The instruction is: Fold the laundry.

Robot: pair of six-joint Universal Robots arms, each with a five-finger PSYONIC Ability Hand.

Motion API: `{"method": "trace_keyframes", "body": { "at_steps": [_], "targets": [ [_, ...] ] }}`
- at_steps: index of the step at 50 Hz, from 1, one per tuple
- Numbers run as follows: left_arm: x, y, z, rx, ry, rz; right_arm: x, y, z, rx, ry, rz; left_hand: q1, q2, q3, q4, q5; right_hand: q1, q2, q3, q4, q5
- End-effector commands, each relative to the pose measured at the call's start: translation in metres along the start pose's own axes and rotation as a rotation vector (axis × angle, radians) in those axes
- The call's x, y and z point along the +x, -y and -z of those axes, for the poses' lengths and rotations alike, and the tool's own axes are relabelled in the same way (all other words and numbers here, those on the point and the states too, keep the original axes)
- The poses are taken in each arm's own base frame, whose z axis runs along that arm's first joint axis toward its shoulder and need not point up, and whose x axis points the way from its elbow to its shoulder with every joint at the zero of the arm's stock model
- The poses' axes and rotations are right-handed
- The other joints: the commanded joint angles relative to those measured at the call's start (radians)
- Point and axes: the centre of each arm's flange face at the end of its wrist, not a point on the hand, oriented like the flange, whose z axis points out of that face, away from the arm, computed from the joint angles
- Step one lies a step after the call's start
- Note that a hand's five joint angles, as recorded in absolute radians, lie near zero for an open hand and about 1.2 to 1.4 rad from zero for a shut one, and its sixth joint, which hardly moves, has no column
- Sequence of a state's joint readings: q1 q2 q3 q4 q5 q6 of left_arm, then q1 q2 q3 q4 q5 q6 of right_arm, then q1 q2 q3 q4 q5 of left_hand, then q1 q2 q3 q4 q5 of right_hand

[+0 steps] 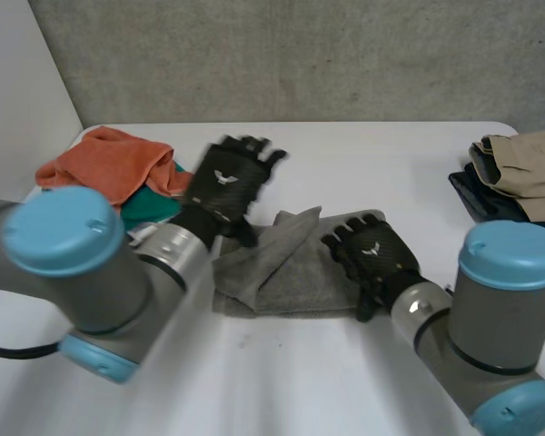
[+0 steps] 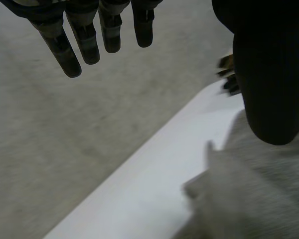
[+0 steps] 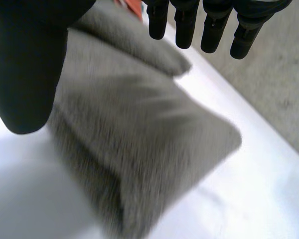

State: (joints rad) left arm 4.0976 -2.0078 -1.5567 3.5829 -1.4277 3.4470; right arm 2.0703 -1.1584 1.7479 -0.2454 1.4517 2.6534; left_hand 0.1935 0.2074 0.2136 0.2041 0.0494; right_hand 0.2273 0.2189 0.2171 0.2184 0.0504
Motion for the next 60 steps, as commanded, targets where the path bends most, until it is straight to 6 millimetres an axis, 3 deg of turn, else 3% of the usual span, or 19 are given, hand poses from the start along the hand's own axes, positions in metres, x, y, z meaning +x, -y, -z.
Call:
{"method": "trace_keyframes", "body": {
  "at_steps": [1,6,11,15,20,28,32,38,40,45,48,50,52,53,57,60],
  "targets": [
    [0.046,-0.028,-0.023,-0.021,-0.094,-0.003,0.008,-0.021,-0.001,-0.036,-0.042,-0.006,-0.018,-0.032,-0.038,-0.029,-0.049,-0.053,-0.044,-0.043,-0.044,-0.050],
    [0.050,-0.051,-0.045,-0.041,-0.070,-0.010,0.008,-0.021,-0.001,-0.035,-0.057,-0.012,-0.012,-0.026,-0.032,-0.023,-0.043,-0.053,-0.044,-0.043,-0.044,-0.050],
    [0.028,-0.076,-0.058,-0.105,0.069,-0.094,0.012,-0.026,-0.003,-0.058,-0.111,-0.002,-0.009,-0.023,-0.029,-0.020,-0.040,-0.053,-0.044,-0.043,-0.044,-0.050],
    [-0.005,-0.093,-0.057,-0.192,0.191,-0.191,0.015,-0.029,-0.006,-0.061,-0.144,-0.001,-0.012,-0.026,-0.032,-0.023,-0.043,0.016,0.024,0.026,0.025,0.018],
    [-0.019,-0.105,-0.041,-0.287,0.265,-0.233,0.016,-0.032,-0.008,-0.066,-0.154,0.020,-0.015,-0.029,-0.035,-0.026,-0.046,0.274,0.283,0.284,0.283,0.277],
    [-0.014,-0.058,-0.009,-0.239,0.257,-0.171,0.022,-0.032,-0.008,-0.072,-0.166,0.060,-0.019,-0.033,-0.039,-0.030,-0.049,1.168,1.177,1.178,1.177,1.170],
    [-0.016,-0.028,0.011,-0.185,0.265,-0.110,0.033,-0.029,-0.002,-0.081,-0.197,0.114,-0.019,-0.033,-0.039,-0.030,-0.049,1.169,1.177,1.179,1.178,1.171],
    [-0.020,-0.007,0.029,-0.145,0.273,-0.077,0.070,-0.026,0.005,-0.119,-0.290,0.185,-0.019,-0.033,-0.039,-0.030,-0.049,1.169,1.177,1.179,1.178,1.171],
    [-0.021,-0.001,0.034,-0.135,0.273,-0.073,0.075,-0.024,0.005,-0.127,-0.298,0.227,-0.019,-0.033,-0.039,-0.030,-0.049,1.169,1.177,1.179,1.178,1.171],
    [-0.027,0.004,0.040,-0.128,0.285,-0.072,0.084,0.005,0.002,-0.056,-0.330,0.348,-0.019,-0.033,-0.039,-0.030,-0.049,1.169,1.177,1.179,1.178,1.171],
    [-0.032,0.002,0.041,-0.137,0.297,-0.072,0.069,0.029,0.001,0.043,-0.300,0.373,-0.019,-0.033,-0.039,-0.030,-0.049,1.169,1.177,1.179,1.178,1.171],
    [-0.033,0.001,0.041,-0.139,0.301,-0.070,0.034,0.059,0.001,0.192,-0.208,0.410,-0.019,-0.033,-0.039,-0.030,-0.049,1.169,1.177,1.179,1.178,1.171],
    [-0.034,0.000,0.041,-0.143,0.304,-0.069,0.007,0.069,0.000,0.275,-0.122,0.431,-0.019,-0.033,-0.039,-0.030,-0.049,1.169,1.177,1.179,1.178,1.171],
    [-0.035,-0.001,0.041,-0.145,0.305,-0.066,-0.023,0.069,-0.003,0.338,-0.015,0.452,-0.019,-0.033,-0.039,-0.030,-0.049,1.169,1.177,1.179,1.178,1.171],
    [-0.036,-0.002,0.040,-0.146,0.310,-0.041,-0.075,0.052,-0.009,0.420,0.211,0.481,-0.019,-0.033,-0.039,-0.030,-0.049,1.169,1.177,1.179,1.178,1.171],
    [-0.042,-0.003,0.038,-0.140,0.329,-0.011,-0.095,0.035,-0.012,0.396,0.307,0.469,-0.019,-0.033,-0.039,-0.030,-0.049,1.169,1.177,1.179,1.178,1.171]
  ]
}}
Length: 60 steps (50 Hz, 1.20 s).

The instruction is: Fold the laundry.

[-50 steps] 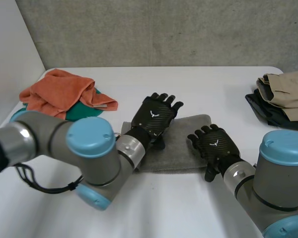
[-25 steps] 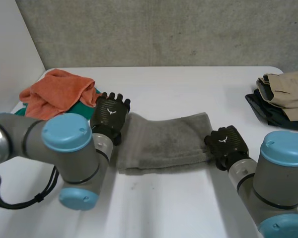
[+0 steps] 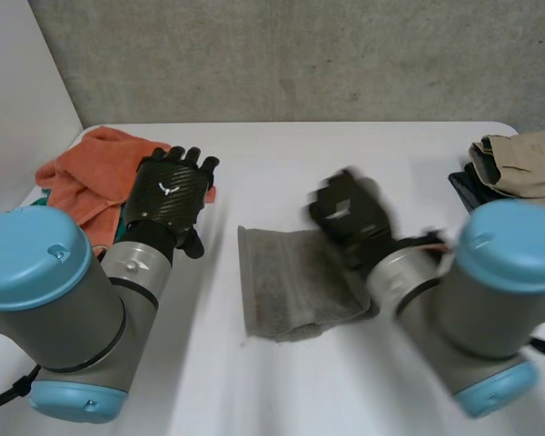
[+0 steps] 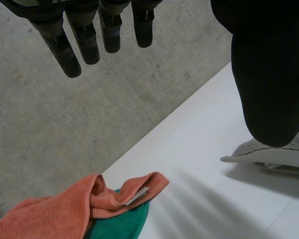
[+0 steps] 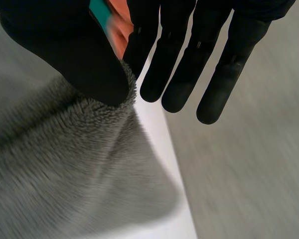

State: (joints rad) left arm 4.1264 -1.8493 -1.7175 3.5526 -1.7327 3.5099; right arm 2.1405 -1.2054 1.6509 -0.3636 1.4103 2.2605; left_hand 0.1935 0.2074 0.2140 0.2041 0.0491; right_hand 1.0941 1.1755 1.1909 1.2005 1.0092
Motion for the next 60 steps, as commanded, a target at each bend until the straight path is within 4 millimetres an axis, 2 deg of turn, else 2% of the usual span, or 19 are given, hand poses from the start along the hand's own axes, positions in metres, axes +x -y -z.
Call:
{"method": "trace_keyframes", "body": {
  "at_steps": [1,2,3,4,7,8,11,13,17,18,22,25,29,32,37,41,45,53,60],
  "targets": [
    [-0.007,-0.003,-0.007,-0.007,0.026,0.059,-0.100,0.015,0.003,0.207,0.359,-0.030,-0.019,-0.033,-0.040,-0.030,-0.049,0.302,0.221,0.205,0.196,0.213],
    [-0.009,-0.003,-0.009,-0.004,0.032,0.075,-0.101,0.014,0.004,0.209,0.363,-0.034,-0.019,-0.033,-0.040,-0.030,-0.049,0.302,0.221,0.205,0.196,0.213],
    [-0.010,-0.002,-0.010,-0.002,0.034,0.080,-0.100,0.012,0.003,0.208,0.360,-0.038,-0.019,-0.033,-0.040,-0.030,-0.049,0.164,0.082,0.067,0.057,0.074],
    [-0.011,-0.002,-0.011,0.003,0.036,0.087,-0.099,0.013,0.004,0.206,0.357,-0.057,-0.019,-0.033,-0.040,-0.030,-0.049,-0.352,-0.434,-0.449,-0.459,-0.442],
    [-0.013,0.005,-0.016,0.027,0.045,0.112,-0.088,0.010,0.001,0.182,0.329,-0.115,-0.019,-0.033,-0.040,-0.030,-0.049,-0.855,-0.937,-0.952,-0.962,-0.945],
    [-0.013,0.007,-0.017,0.033,0.047,0.118,-0.070,0.007,-0.002,0.161,0.289,-0.192,-0.019,-0.033,-0.040,-0.030,-0.049,-0.920,-1.001,-1.016,-1.026,-1.009],
    [-0.010,0.012,-0.023,0.055,0.039,0.139,-0.030,0.006,-0.001,0.138,0.201,-0.372,-0.018,-0.032,-0.039,-0.029,-0.048,-0.920,-1.001,-1.016,-1.026,-1.009],
    [-0.007,0.015,-0.026,0.066,0.031,0.149,-0.003,0.004,0.005,0.127,0.147,-0.571,-0.018,-0.032,-0.039,-0.029,-0.048,-0.920,-1.001,-1.016,-1.026,-1.009],
    [0.015,0.025,-0.031,0.111,-0.042,0.185,0.023,-0.003,0.008,0.104,0.085,-0.811,-0.012,-0.026,-0.033,-0.023,-0.042,-0.920,-1.001,-1.016,-1.026,-1.009],
    [0.031,0.030,-0.031,0.129,-0.100,0.204,0.027,-0.005,0.009,0.096,0.076,-0.836,-0.009,-0.023,-0.030,-0.020,-0.040,-0.920,-1.001,-1.016,-1.026,-1.009],
    [0.064,0.033,-0.034,0.154,-0.217,0.232,0.051,-0.026,0.015,-0.008,-0.004,-0.887,0.005,-0.009,-0.015,-0.005,-0.025,-0.920,-1.001,-1.016,-1.026,-1.009],
    [0.080,0.029,-0.040,0.157,-0.271,0.234,0.060,-0.043,0.015,-0.102,-0.069,-0.905,0.005,-0.009,-0.015,-0.005,-0.025,-0.920,-1.001,-1.016,-1.026,-1.009],
    [0.108,0.005,-0.049,0.075,-0.331,0.216,0.057,-0.056,0.003,-0.170,-0.071,-0.905,0.008,-0.006,-0.012,-0.002,-0.022,-0.920,-1.001,-1.016,-1.026,-1.009],
    [0.113,-0.012,-0.052,-0.002,-0.338,0.197,0.050,-0.068,-0.008,-0.227,-0.043,-0.890,0.008,-0.006,-0.012,-0.002,-0.022,-0.920,-1.001,-1.016,-1.026,-1.009],
    [0.105,-0.036,-0.044,-0.156,-0.248,0.122,0.035,-0.076,-0.019,-0.297,0.032,-0.888,-0.003,-0.017,-0.024,-0.014,-0.034,-0.920,-1.001,-1.016,-1.026,-1.009],
    [0.096,-0.053,-0.028,-0.250,-0.164,0.043,0.009,-0.058,-0.027,-0.276,0.154,-0.885,-0.015,-0.029,-0.036,-0.026,-0.045,-0.920,-1.001,-1.016,-1.026,-1.009],
    [0.087,-0.054,-0.012,-0.284,-0.145,0.010,-0.012,-0.046,-0.029,-0.254,0.245,-0.882,-0.015,-0.029,-0.036,-0.026,-0.045,-0.920,-1.001,-1.016,-1.026,-1.009],
    [0.078,-0.053,0.003,-0.307,-0.137,0.000,-0.032,-0.066,-0.039,-0.305,0.259,-0.773,-0.009,-0.023,-0.030,-0.020,-0.040,-0.920,-1.001,-1.016,-1.026,-1.009],
    [0.070,-0.053,-0.002,-0.309,-0.125,0.011,-0.017,-0.066,-0.039,-0.350,0.175,-0.575,-0.001,-0.014,-0.021,-0.011,-0.031,-0.920,-1.001,-1.016,-1.026,-1.009]
  ]
}}
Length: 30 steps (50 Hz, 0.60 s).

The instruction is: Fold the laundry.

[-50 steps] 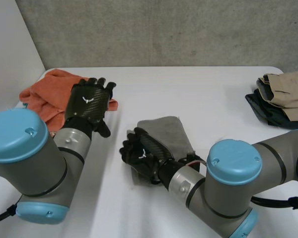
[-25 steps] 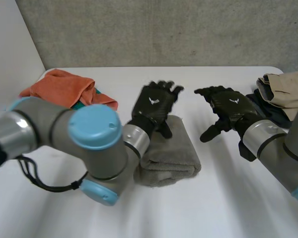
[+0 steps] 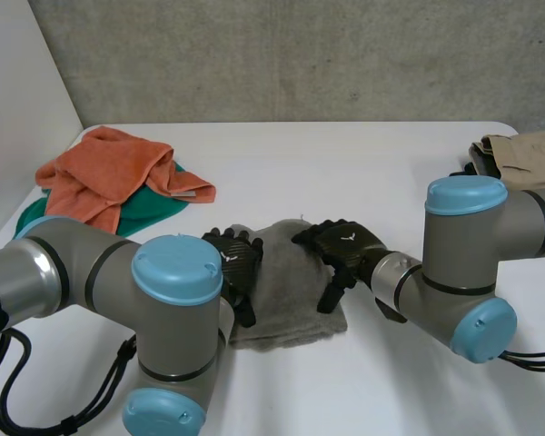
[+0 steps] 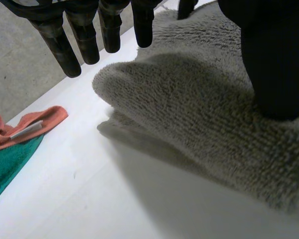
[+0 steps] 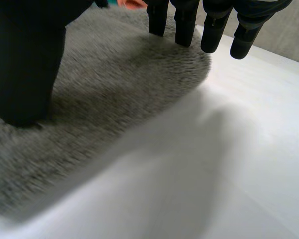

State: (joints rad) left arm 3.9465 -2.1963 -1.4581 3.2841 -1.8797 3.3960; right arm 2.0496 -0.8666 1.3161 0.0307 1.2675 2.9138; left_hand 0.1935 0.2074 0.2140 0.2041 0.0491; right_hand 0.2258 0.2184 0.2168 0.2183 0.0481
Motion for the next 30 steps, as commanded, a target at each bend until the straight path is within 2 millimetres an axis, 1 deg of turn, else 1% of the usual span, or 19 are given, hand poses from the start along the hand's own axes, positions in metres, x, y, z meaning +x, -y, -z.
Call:
{"method": "trace_keyframes", "body": {
  "at_steps": [1,2,3,5,6,7,8,9,10,11,12,14,15,16,17,18,20,24,30],
  "targets": [
    [-0.011,0.005,-0.003,0.008,0.011,0.017,0.011,0.011,0.008,-0.023,-0.133,0.202,-0.001,-0.014,-0.021,-0.011,-0.031,-0.051,-0.044,-0.042,-0.044,-0.048],
    [-0.013,0.008,-0.003,0.017,0.018,0.023,0.011,0.014,0.011,-0.018,-0.137,0.215,-0.001,-0.014,-0.021,-0.011,-0.031,-0.051,-0.044,-0.042,-0.044,-0.048],
    [-0.020,0.020,0.000,0.051,0.028,0.036,0.010,0.016,0.014,-0.014,-0.142,0.225,-0.001,-0.014,-0.021,-0.011,-0.031,-0.051,-0.044,-0.042,-0.044,-0.048],
    [-0.025,0.035,0.004,0.098,0.023,0.050,0.005,0.024,0.024,0.017,-0.150,0.240,-0.006,-0.020,-0.027,-0.017,-0.037,-0.051,-0.044,-0.042,-0.044,-0.048],
    [-0.027,0.042,0.006,0.122,0.013,0.056,0.004,0.026,0.026,0.030,-0.153,0.244,-0.006,-0.020,-0.027,-0.017,-0.037,-0.051,-0.044,-0.042,-0.044,-0.048],
    [-0.030,0.056,0.010,0.175,-0.020,0.064,0.003,0.028,0.029,0.046,-0.158,0.248,-0.001,-0.015,-0.021,-0.011,-0.031,-0.051,-0.044,-0.042,-0.044,-0.048],
    [-0.032,0.062,0.011,0.201,-0.036,0.070,0.002,0.030,0.032,0.061,-0.160,0.252,0.002,-0.012,-0.018,-0.008,-0.028,-0.051,-0.044,-0.042,-0.044,-0.048],
    [-0.036,0.069,0.013,0.226,-0.053,0.076,-0.005,0.031,0.040,0.092,-0.159,0.263,0.008,-0.006,-0.012,-0.002,-0.022,-0.051,-0.044,-0.042,-0.044,-0.048],
    [-0.046,0.082,0.015,0.275,-0.084,0.085,-0.009,0.031,0.044,0.106,-0.158,0.269,0.020,0.006,-0.001,0.009,-0.010,-0.051,-0.044,-0.042,-0.044,-0.048],
    [-0.052,0.088,0.017,0.301,-0.104,0.088,-0.014,0.031,0.049,0.122,-0.154,0.277,0.020,0.006,-0.001,0.009,-0.010,-0.051,-0.044,-0.042,-0.044,-0.048],
    [-0.055,0.092,0.018,0.317,-0.120,0.088,-0.025,0.027,0.057,0.145,-0.138,0.296,0.023,0.009,0.002,0.012,-0.007,-0.051,-0.044,-0.042,-0.044,-0.048],
    [-0.062,0.102,0.022,0.366,-0.206,0.087,-0.037,0.019,0.063,0.158,-0.119,0.316,0.026,0.012,0.005,0.015,-0.004,-0.051,-0.044,-0.042,-0.044,-0.048],
    [-0.061,0.104,0.023,0.380,-0.244,0.087,-0.043,0.015,0.064,0.162,-0.110,0.322,0.029,0.015,0.008,0.018,-0.001,-0.051,-0.044,-0.042,-0.044,-0.048],
    [-0.061,0.105,0.026,0.388,-0.284,0.088,-0.052,0.003,0.066,0.163,-0.093,0.331,0.029,0.015,0.008,0.018,-0.001,-0.051,-0.044,-0.042,-0.044,-0.048],
    [-0.060,0.106,0.028,0.393,-0.325,0.088,-0.056,-0.002,0.067,0.164,-0.084,0.334,0.035,0.021,0.014,0.024,0.004,-0.051,-0.044,-0.042,-0.044,-0.048],
    [-0.057,0.106,0.032,0.391,-0.407,0.095,-0.060,-0.007,0.068,0.164,-0.077,0.336,0.040,0.027,0.020,0.030,0.010,-0.051,-0.044,-0.042,-0.044,-0.048],
    [-0.056,0.106,0.037,0.382,-0.481,0.107,-0.068,-0.019,0.070,0.167,-0.060,0.344,0.041,0.027,0.020,0.030,0.010,-0.051,-0.044,-0.042,-0.044,-0.048],
    [-0.064,0.105,0.042,0.354,-0.576,0.135,-0.072,-0.037,0.063,0.168,-0.051,0.350,0.041,0.027,0.020,0.030,0.010,-0.051,-0.044,-0.042,-0.044,-0.048],
    [-0.065,0.106,0.043,0.353,-0.582,0.139,-0.073,-0.044,0.048,0.209,-0.056,0.360,0.041,0.027,0.020,0.030,0.010,-0.051,-0.044,-0.042,-0.044,-0.048]
  ]
}}
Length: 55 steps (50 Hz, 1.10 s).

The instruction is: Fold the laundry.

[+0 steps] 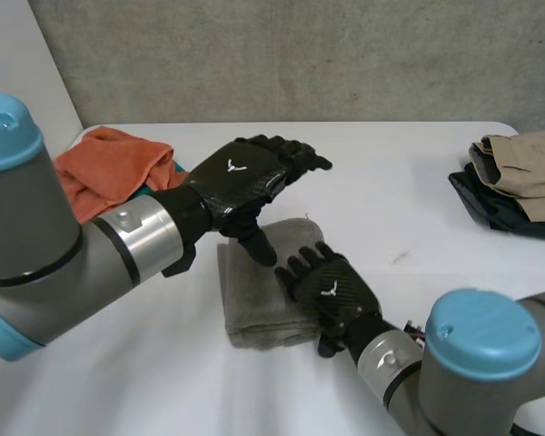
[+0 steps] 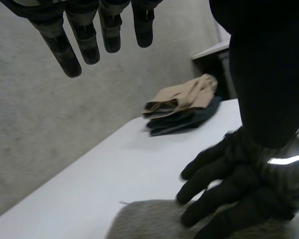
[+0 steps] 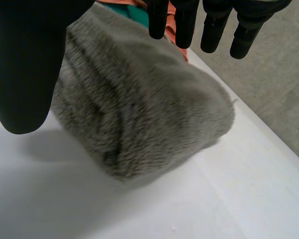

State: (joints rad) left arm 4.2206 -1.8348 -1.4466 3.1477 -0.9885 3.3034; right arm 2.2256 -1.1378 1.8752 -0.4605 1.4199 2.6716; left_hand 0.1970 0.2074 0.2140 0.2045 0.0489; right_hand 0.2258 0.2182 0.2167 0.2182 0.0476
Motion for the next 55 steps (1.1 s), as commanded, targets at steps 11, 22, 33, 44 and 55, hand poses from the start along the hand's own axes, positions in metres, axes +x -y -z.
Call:
{"method": "trace_keyframes", "body": {
  "at_steps": [11,22,33,44,55],
  "targets": [
    [-0.001,-0.001,0.002,-0.020,-0.001,0.026,-0.003,-0.018,-0.042,0.090,-0.043,0.118,0.034,0.024,0.017,0.027,0.008,-0.051,-0.044,-0.042,-0.044,-0.048],
    [-0.001,-0.001,0.002,-0.020,-0.001,0.027,0.007,-0.005,-0.056,0.144,-0.071,0.111,0.037,0.027,0.020,0.030,0.011,0.032,0.040,0.042,0.040,0.036],
    [0.000,-0.003,0.002,-0.023,-0.003,0.030,0.016,0.006,-0.077,0.202,-0.101,0.113,0.034,0.024,0.017,0.027,0.008,1.170,1.178,1.180,1.178,1.174],
    [-0.001,0.012,0.006,0.013,0.022,0.005,0.129,0.057,-0.086,0.371,-0.343,-0.018,0.031,0.021,0.014,0.024,0.005,1.170,1.178,1.180,1.178,1.174],
    [0.006,0.022,0.009,0.040,0.013,-0.010,0.320,0.071,-0.059,0.546,-0.724,-0.024,0.028,0.018,0.011,0.021,0.002,1.170,1.178,1.180,1.178,1.174]
  ]
}}
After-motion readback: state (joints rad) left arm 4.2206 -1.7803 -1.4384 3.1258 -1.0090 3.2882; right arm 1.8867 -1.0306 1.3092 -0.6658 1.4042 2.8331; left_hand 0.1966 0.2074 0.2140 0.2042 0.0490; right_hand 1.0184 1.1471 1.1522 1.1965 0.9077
